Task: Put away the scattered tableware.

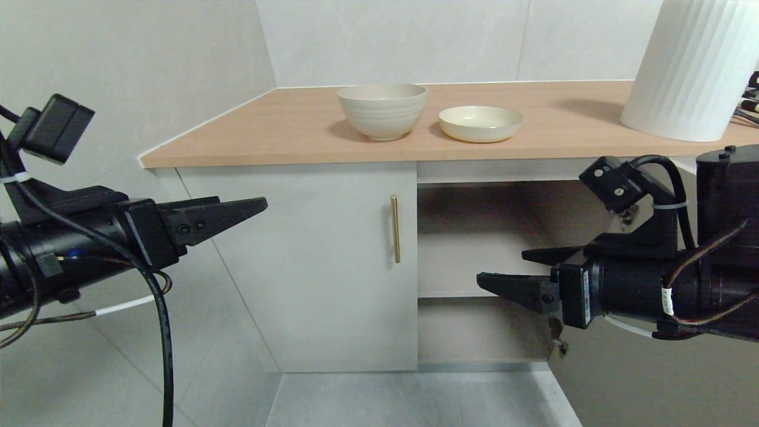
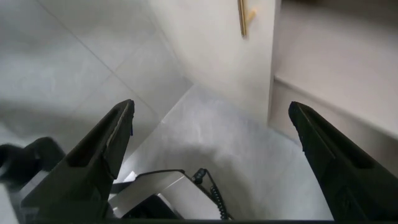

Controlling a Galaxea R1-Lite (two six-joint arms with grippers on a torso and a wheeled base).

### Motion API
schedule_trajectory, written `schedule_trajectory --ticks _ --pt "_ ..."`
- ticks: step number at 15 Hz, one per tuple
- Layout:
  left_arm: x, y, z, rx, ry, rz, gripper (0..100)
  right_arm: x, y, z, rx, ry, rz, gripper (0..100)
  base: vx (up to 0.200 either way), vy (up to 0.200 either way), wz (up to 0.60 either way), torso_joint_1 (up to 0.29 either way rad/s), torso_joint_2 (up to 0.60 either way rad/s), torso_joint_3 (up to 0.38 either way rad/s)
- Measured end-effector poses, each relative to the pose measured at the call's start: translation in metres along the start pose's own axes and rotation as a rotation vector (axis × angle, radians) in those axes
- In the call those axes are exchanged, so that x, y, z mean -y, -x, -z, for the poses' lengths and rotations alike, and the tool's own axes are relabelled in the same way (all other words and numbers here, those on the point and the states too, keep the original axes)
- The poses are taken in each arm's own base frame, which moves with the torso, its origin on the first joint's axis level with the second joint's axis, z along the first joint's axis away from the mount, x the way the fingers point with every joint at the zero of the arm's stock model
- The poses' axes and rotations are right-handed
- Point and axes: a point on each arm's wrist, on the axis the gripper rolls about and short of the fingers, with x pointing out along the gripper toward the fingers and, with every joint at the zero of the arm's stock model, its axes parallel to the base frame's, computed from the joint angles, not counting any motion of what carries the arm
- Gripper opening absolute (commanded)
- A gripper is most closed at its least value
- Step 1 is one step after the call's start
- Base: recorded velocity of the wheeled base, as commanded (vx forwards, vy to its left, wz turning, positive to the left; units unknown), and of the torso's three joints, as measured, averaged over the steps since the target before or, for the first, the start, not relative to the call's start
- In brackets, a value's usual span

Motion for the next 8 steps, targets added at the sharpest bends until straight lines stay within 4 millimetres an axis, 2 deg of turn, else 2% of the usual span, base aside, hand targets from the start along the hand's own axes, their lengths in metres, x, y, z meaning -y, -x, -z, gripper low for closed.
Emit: schedule_trajectory --ticks 3,8 --pt "0.000 0.001 -0.001 0.005 -0.002 0.000 100 0.000 0.001 0.001 -0.002 0.002 0.000 100 0.200 0.000 0.00 0.002 0.00 0.004" --pt "0.007 0.012 -0.006 0.030 -0.013 0.013 100 -0.002 0.006 0.002 0.002 0.011 -0.012 100 0.000 0.000 0.00 0.000 0.00 0.000"
